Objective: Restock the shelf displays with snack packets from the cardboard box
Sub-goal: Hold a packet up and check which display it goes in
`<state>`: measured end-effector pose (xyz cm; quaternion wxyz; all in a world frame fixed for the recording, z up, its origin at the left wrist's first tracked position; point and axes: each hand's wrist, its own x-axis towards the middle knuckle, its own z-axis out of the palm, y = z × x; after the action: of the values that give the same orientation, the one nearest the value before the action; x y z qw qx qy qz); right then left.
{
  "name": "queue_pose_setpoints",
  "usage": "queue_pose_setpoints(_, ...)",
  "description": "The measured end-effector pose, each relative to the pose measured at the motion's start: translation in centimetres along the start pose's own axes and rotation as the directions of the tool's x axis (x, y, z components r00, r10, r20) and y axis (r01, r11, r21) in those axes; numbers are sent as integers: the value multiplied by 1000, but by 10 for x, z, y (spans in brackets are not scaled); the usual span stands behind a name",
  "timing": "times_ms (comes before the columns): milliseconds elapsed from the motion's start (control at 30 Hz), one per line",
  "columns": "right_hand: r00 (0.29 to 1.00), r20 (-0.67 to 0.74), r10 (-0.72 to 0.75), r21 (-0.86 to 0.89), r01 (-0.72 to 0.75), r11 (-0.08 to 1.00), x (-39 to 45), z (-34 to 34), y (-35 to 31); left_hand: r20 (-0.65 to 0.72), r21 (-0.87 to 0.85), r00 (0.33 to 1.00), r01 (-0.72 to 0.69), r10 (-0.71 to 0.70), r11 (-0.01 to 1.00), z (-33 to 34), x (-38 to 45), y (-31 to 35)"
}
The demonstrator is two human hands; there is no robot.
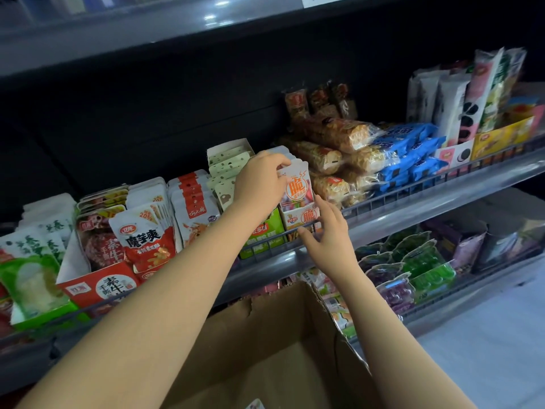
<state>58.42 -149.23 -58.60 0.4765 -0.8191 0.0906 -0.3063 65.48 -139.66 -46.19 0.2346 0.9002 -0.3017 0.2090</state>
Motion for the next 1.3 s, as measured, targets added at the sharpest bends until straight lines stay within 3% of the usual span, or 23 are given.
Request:
queue_pose_setpoints(167, 998, -52, 35, 131, -28, 991, -17, -7, -17, -150, -291, 985, -128, 87, 948, -20, -33, -2)
queue_pose_setpoints(300, 997, -19, 75, 279, -66, 958, -41, -5, -39, -135, -425, 988, -127, 76, 896, -33, -81, -6)
queue_pose_setpoints(467, 984, 139, 109, 289, -146, 946, -80, 14, -38, -52, -505, 985, 116, -164, 856, -18, -149, -36)
queue_pose_setpoints(667, 913, 368, 177, 90, -224, 970, -123, 48, -13, 182, -497, 857, 503, -482, 707, 17, -229, -83)
queue_pose_setpoints(800, 813, 510, 281, -59, -293, 954, -144, 76, 4, 355, -353, 738, 674, -573, 649, 52, -276, -115)
queue_pose_setpoints(933, 634, 658, 406, -310, -263, 914, -167, 107, 27, 517, -98, 553, 797, -653, 597, 83, -312, -151)
queue_pose_setpoints(1133, 456, 742, 491, -416, -262, 871, -186, 130, 58, 706, 301, 361, 626, -610, 719, 100, -336, -177)
queue_pose_setpoints(1200, 390, 765, 513, -457, -232, 859, -188, 132, 64, 716, 340, 361, 567, -597, 750, 106, -341, -178)
queue_pose_setpoints(1300, 262, 794, 548, -490, -257, 833, -190, 136, 75, 691, 329, 438, 517, -574, 790, 114, -348, -179)
